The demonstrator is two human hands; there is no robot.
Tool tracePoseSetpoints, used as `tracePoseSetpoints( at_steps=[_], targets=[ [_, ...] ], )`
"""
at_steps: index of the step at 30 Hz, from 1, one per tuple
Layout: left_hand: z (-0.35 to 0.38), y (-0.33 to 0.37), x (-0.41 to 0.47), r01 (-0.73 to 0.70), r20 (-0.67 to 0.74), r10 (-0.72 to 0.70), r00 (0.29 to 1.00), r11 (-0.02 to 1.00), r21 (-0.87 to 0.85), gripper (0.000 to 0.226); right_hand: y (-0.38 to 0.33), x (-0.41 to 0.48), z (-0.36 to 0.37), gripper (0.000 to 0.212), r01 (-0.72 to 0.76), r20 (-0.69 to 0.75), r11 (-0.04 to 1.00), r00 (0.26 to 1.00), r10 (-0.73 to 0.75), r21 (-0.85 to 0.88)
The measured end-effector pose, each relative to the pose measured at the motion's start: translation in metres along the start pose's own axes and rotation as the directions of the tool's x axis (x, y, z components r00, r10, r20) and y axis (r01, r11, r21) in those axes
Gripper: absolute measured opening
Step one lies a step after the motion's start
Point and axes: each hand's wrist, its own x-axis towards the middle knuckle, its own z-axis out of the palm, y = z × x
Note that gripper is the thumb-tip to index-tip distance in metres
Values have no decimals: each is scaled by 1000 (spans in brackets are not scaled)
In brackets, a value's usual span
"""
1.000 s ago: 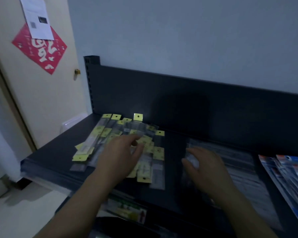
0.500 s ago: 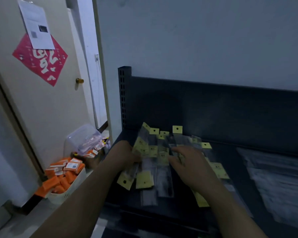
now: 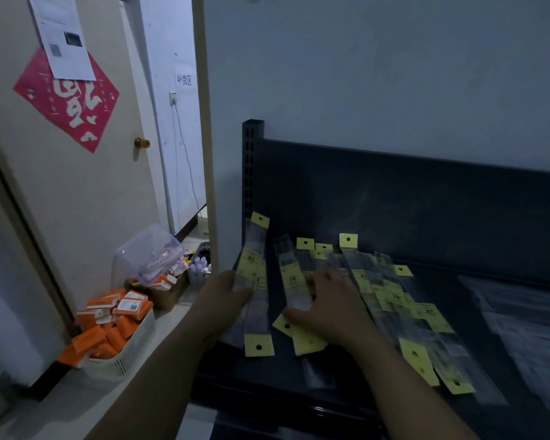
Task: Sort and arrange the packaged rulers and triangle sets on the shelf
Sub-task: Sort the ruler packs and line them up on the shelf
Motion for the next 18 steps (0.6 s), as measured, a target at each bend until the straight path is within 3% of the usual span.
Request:
tracePoseSetpoints(
  at_steps=[7,10,12,14,18],
  targets=[
    [0,2,-7,-5,52,17,998,976,-216,16,3,3,4,34,40,-182,972,983,3,233],
    [1,7,-9,53,110,-9,994,913,-404,15,5,4,0,30,84,-248,960,969,-15,268],
    [1,12,-9,76,121,-18,993,864,-497,15,3,-1,-4,21,96,-215,970,975,-48,222],
    [0,14,-8,59,90,-17,996,871,-487,16,-1,-6,-7,28,102,-142,988,986,-86,113],
    [1,11,-7,18,81,16,997,919,-394,28,0,-3,-13,32,-18,-26,992,999,21,126]
  ],
)
